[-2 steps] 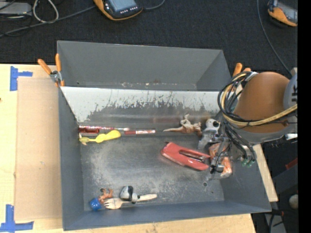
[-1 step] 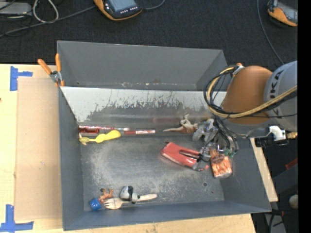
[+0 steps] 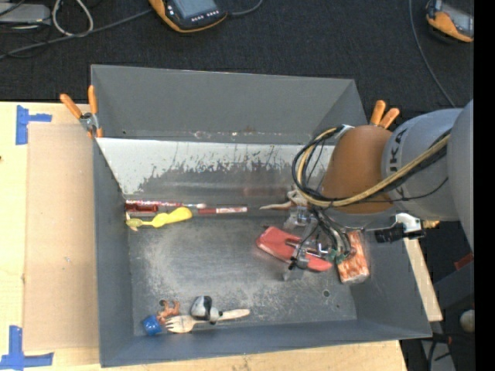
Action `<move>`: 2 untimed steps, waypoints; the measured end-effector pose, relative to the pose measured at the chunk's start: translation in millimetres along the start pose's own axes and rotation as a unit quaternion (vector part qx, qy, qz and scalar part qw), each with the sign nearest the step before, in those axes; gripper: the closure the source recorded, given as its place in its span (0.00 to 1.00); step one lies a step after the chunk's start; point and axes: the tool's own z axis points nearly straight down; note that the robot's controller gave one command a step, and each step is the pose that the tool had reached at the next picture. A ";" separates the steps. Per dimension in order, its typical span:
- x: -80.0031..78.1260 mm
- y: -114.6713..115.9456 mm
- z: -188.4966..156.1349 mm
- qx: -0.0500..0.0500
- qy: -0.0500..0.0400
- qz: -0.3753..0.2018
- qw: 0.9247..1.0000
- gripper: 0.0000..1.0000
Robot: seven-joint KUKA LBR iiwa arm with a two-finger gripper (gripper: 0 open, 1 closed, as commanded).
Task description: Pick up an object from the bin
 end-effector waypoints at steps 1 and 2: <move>-4.1 10.2 19.8 -0.002 -0.005 -0.040 0.999 1.00; -5.5 8.1 13.8 -0.002 -0.007 -0.051 0.999 1.00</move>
Offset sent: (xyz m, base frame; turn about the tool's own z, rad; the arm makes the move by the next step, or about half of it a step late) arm 0.0000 0.0000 0.0000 0.0000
